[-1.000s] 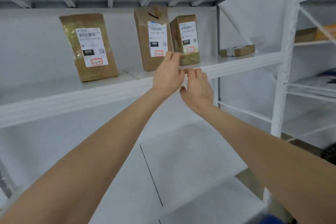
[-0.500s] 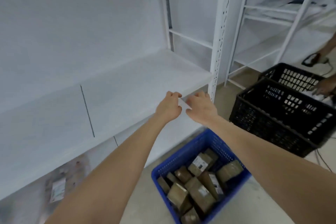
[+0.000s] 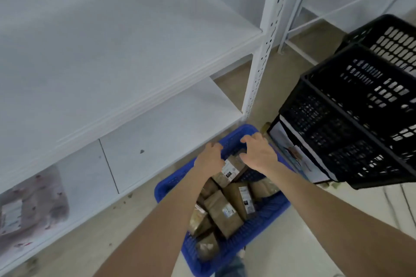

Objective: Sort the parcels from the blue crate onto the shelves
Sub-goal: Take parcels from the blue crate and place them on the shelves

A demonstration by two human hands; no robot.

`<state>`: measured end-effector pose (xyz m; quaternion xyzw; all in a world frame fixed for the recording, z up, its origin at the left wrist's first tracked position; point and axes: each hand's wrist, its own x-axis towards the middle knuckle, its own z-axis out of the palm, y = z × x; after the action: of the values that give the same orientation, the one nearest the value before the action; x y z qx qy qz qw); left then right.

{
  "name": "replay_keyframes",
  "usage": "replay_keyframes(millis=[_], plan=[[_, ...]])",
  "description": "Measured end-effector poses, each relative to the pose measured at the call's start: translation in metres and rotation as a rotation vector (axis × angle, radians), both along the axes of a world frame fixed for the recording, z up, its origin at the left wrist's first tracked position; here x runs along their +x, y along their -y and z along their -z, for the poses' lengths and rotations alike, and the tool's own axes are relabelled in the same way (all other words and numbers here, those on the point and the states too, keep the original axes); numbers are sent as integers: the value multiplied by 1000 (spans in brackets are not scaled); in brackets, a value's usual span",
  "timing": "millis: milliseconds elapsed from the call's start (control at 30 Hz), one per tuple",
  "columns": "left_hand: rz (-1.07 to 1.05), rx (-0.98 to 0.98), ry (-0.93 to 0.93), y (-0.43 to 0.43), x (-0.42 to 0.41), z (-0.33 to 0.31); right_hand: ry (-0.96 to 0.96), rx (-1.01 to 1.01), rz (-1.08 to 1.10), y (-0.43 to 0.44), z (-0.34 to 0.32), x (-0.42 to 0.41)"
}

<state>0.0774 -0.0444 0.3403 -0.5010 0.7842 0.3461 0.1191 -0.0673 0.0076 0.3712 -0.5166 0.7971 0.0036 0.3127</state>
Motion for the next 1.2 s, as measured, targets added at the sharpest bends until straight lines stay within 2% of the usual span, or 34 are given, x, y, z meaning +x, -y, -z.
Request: replay_keyframes(millis=[267, 400, 533, 633, 700, 767, 867, 933, 1000, 1067, 1200], plan=[[-29, 184, 39, -12, -64, 151, 103, 287, 153, -23, 175, -41], [-61, 322, 24, -33, -94, 221, 234, 347, 289, -45, 251, -68], [-174, 369, 12, -49, -124, 282, 374, 343, 540, -52, 316, -105], [-256, 422, 5, -64, -146, 325, 447, 299, 875, -50, 359, -125], [-320, 453, -1, -74, -158, 349, 551, 340, 1116, -48, 381, -131], [-423, 489, -22, -82, -167, 370, 629, 374, 1219, -51, 409, -134], [-531, 528, -47, -89, -169, 395, 539, 419, 1290, -62, 466, -138], [-581, 534, -63, -92, -165, 408, 431, 419, 1364, -56, 463, -131], [-628, 545, -68, -92, -157, 411, 304, 385, 1380, -51, 454, -122], [-665, 550, -54, -91, -145, 406, 254, 347, 1247, -51, 448, -115], [-780, 516, -43, -86, -118, 376, 339, 158, 1010, -40, 407, -105]])
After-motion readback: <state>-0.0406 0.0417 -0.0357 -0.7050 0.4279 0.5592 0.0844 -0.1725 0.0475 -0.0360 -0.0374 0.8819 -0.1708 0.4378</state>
